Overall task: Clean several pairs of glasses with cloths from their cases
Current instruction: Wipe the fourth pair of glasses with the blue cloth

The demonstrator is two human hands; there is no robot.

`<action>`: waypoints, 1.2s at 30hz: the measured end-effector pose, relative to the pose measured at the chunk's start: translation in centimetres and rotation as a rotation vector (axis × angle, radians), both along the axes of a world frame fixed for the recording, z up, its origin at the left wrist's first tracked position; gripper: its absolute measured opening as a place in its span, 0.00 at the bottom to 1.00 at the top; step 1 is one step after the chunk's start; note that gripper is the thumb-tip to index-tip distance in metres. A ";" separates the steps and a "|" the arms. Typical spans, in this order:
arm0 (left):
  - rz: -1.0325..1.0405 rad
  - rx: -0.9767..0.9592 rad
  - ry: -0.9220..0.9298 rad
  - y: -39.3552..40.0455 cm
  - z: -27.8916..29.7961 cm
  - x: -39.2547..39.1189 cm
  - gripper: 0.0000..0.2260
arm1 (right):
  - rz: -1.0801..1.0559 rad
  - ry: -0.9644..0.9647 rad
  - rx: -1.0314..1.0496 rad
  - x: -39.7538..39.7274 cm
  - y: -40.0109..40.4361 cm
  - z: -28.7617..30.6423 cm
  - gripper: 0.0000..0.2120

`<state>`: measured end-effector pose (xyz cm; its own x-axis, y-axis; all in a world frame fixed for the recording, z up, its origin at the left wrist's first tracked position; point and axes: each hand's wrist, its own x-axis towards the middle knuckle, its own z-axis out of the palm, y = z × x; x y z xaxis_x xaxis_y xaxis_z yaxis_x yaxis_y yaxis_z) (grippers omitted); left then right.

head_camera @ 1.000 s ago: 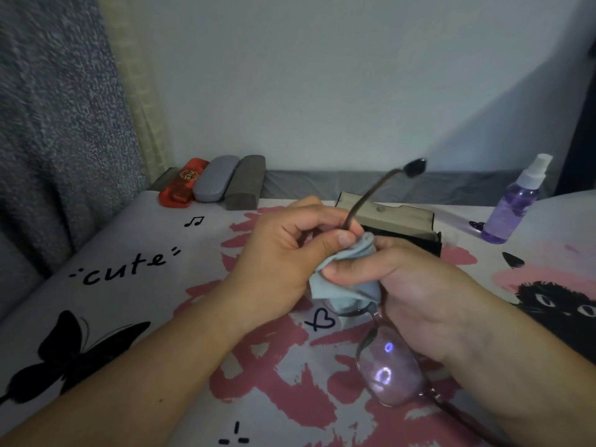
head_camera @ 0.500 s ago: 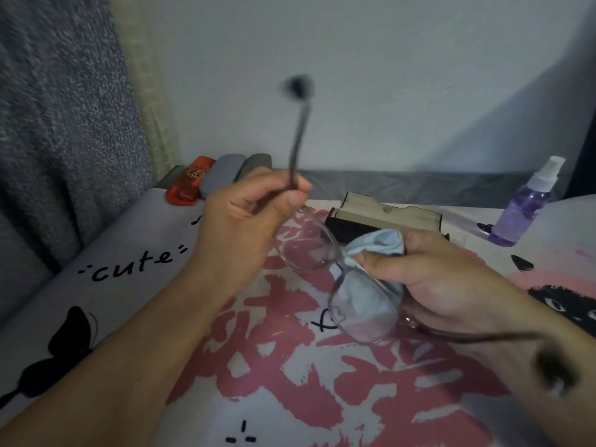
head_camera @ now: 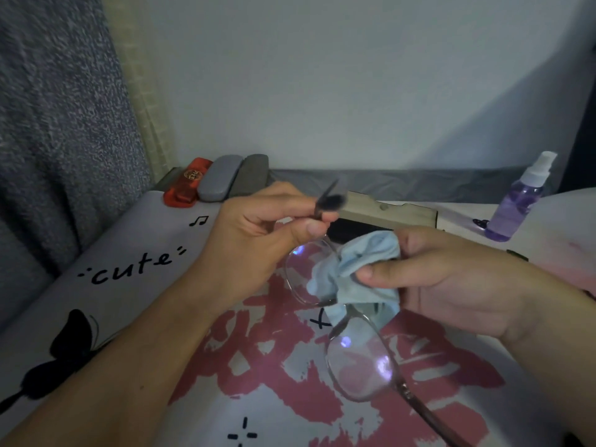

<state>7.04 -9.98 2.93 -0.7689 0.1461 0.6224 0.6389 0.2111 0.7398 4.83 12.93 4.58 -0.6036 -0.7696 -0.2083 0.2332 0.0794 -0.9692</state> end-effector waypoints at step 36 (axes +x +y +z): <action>-0.047 -0.034 -0.054 1.4 -0.7 0.1 0.06 | -0.119 0.011 0.067 1.9 -2.9 -1.3 0.14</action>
